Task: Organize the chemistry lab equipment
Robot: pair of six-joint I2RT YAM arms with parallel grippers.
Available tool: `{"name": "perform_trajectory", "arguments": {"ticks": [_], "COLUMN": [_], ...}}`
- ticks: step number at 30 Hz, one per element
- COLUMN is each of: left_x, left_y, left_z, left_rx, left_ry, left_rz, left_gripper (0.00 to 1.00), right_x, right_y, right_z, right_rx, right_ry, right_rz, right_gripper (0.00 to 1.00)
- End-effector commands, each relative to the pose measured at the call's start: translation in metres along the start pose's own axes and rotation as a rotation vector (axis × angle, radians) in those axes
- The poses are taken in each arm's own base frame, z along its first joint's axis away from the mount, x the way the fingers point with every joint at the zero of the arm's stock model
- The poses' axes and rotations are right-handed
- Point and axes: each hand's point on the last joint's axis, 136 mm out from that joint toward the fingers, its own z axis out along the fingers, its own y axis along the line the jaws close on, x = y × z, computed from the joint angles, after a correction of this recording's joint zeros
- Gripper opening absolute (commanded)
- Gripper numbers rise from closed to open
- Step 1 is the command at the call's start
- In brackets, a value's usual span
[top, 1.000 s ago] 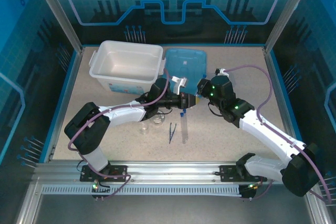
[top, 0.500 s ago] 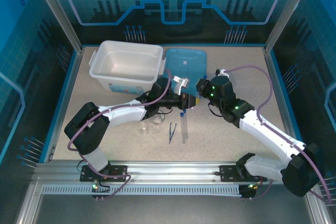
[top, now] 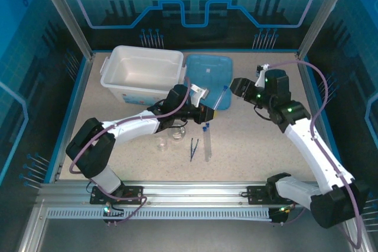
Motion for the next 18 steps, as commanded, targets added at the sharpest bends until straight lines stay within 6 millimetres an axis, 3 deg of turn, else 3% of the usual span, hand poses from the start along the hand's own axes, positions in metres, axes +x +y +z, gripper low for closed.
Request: {"name": "perform_trajectory", "arguments": {"ticks": [1,10,18], "left_x": [-0.005,-0.003,0.007], "left_y": [-0.003,-0.012,-0.023], "left_z": [-0.009,-0.016,-0.014], "left_rx": [-0.019,0.008,0.034], "left_ry": [-0.001,-0.01,0.017], "left_rz": [0.101,0.157,0.211], "left_gripper": [0.03,0.03,0.04], "right_x": [0.041,0.053,0.057], "right_y": [0.008,0.007,0.007], "right_z": [0.003,0.02,0.032], "right_rx": [-0.106,-0.165,-0.202], "right_ry": [0.247,0.307,0.338], "right_rz": [-0.034,-0.003,0.016], "right_gripper": [0.66,0.67,0.57]}}
